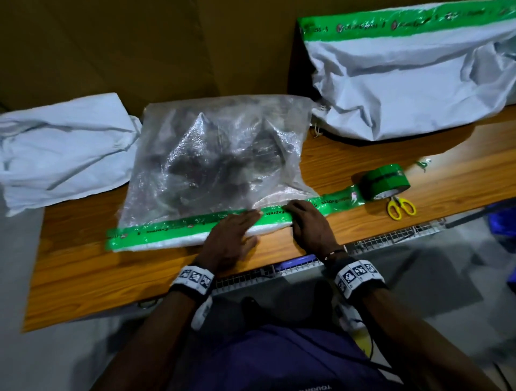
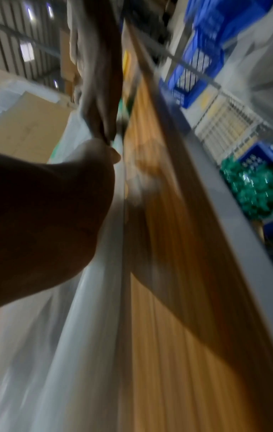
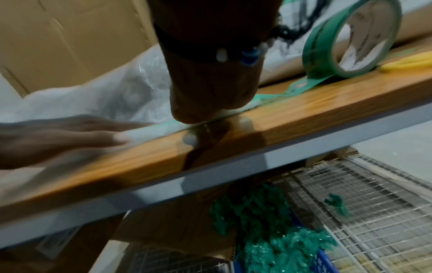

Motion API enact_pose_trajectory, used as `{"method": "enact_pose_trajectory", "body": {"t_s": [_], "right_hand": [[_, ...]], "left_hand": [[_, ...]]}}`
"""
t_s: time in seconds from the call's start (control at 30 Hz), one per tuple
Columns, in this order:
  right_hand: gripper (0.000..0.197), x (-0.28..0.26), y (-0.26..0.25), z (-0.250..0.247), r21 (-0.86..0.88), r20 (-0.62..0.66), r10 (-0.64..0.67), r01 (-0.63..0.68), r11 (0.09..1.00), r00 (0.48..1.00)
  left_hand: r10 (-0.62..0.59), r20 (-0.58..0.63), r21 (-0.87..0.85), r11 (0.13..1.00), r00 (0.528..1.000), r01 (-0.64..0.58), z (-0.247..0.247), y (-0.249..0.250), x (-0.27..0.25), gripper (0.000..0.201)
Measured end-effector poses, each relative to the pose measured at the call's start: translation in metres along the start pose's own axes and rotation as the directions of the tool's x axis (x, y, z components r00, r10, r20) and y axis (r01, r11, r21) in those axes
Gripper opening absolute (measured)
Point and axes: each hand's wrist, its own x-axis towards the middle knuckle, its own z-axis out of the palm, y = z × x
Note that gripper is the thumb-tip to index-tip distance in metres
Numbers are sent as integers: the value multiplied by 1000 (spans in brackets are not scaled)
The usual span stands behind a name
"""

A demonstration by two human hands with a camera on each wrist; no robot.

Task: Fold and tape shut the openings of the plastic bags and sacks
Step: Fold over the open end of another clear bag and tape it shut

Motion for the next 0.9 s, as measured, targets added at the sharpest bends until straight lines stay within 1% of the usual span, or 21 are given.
{"method": "enact_pose_trajectory", "body": {"t_s": [0.1,0.17,0.27,0.33,0.37,0.4,0.47,0.53,0.57,0.63,0.7,0.77,0.83,0.9], "right_hand": [[50,1,1,5,-31,-1,11,-11,999,1000],[50,1,-2,5,-52,-25,20,-21,998,999],[57,5,-18,9,-68,-26,18,-20,998,1000],[63,13,-41,27,-18,41,-47,48,999,998],[61,17,-55,40,15,87,-88,87,996,992],[56,20,-67,53,35,105,-111,108,993,988],[46,19,-79,67,45,58,-87,85,995,995],[43,13,-77,67,45,-2,-57,57,997,998],[42,11,-74,64,42,-7,-60,60,997,998],[42,7,-69,61,42,-4,-65,65,997,998],[42,6,-71,60,52,-9,-53,53,997,999],[41,6,-72,61,66,-11,-60,60,996,998],[42,5,-73,61,68,-8,-76,76,995,997],[44,8,-76,58,38,3,-63,63,997,998]], "left_hand": [[-9,-37,53,999,999,11,-16,-36,-33,67],[-17,-53,60,998,998,21,-21,-48,-47,69],[-55,-3,43,998,999,55,-17,-46,-47,75],[-73,-1,41,997,997,72,-12,-43,-45,79],[-80,-5,42,996,997,80,-11,-43,-46,80],[-78,-5,40,996,997,78,-13,-44,-46,80],[-36,22,48,998,999,34,-17,-49,-46,81],[13,59,65,998,998,-17,-23,-57,-48,81],[23,65,64,998,998,-27,-26,-64,-51,80],[31,40,84,996,999,-34,-35,-86,-70,76],[19,7,103,994,1000,-20,-50,-115,-102,73],[-9,-34,69,998,999,11,-66,-137,-136,71],[-23,-48,64,998,999,26,-69,-144,-149,70],[-54,-44,55,997,998,56,-65,-140,-146,66]]}}
